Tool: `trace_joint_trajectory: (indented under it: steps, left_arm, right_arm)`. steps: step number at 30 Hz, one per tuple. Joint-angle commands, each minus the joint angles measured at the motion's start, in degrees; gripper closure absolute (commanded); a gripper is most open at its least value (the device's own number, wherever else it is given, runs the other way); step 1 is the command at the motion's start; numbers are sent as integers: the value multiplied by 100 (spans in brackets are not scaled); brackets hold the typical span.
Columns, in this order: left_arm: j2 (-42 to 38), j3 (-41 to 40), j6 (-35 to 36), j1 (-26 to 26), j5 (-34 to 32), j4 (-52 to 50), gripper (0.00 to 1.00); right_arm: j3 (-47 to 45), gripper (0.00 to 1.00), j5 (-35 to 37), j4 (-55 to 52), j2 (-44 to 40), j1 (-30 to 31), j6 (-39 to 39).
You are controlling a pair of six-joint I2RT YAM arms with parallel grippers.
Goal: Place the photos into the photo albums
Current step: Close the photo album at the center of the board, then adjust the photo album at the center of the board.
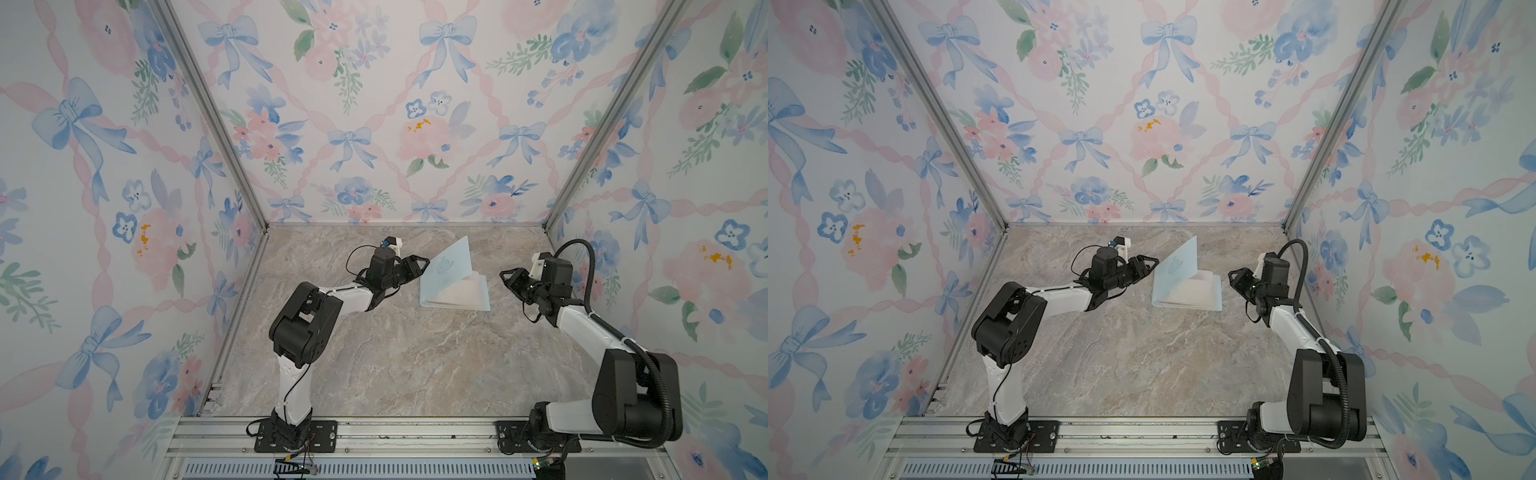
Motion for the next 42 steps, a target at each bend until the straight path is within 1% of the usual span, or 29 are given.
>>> trace_joint_trajectory:
  steps: [1, 4, 6, 10, 14, 16, 20, 22, 24, 27, 29, 31, 33, 35, 37, 42]
  left_arm:
    - [-426, -229, 277, 144, -134, -93, 43]
    - [-658, -475, 378, 279, -199, -141, 43]
    - [-814, -624, 450, 354, -230, -168, 42]
    - [-1218, -973, 650, 501, -415, -264, 43]
    - [-1711, -1371, 834, 707, -671, -370, 42]
    - [-1948, -1578, 901, 864, -729, -402, 42]
    - [-2435, -1966, 1004, 1124, -881, -445, 42]
    - [-2715, -2148, 1081, 1221, -1026, -475, 42]
    - [-2964, -2315, 1137, 1314, -1151, -487, 41]
    - [-3325, -2560, 1201, 1465, -1247, -516, 41]
    - [-3558, -2785, 1233, 1590, -1308, -538, 41]
    - [-3801, -3042, 1276, 1710, -1392, -559, 41]
    - [-4023, -3203, 1310, 1846, -1440, -591, 40]
    - [-4202, -3358, 1350, 1971, -1486, -623, 40]
    - [-4325, -3462, 1401, 2096, -1476, -649, 40]
    - [-4485, -3668, 1504, 2330, -1528, -681, 39]
  right_arm:
    - [241, 62, 98, -260, 23, -24, -406]
    - [279, 62, 156, -300, -117, 10, -518]
    - [454, 62, 147, -468, -184, 137, -685]
    - [1135, 62, 289, -1218, -197, 654, -1275]
    - [1788, 62, 705, -1763, -264, 1173, -1629]
    - [2188, 62, 806, -1983, -235, 1410, -1792]
    - [3002, 61, 648, -2413, 153, 1923, -2103]
    - [3369, 61, 550, -2607, 491, 2212, -2230]
    - [3588, 61, 373, -2693, 881, 2334, -2220]
    - [3766, 61, -13, -2735, 1535, 2287, -2106]
    - [3706, 61, -143, -2634, 1921, 2210, -2048]
    - [3436, 61, 42, -2362, 2068, 2150, -2057]
    - [3261, 61, 192, -2246, 2196, 2056, -2135]
    - [3147, 61, 170, -2191, 2333, 1906, -2136]
    - [2993, 61, 394, -2092, 2419, 1787, -2226]
    - [3115, 61, 875, -2406, 2760, 1695, -2748]
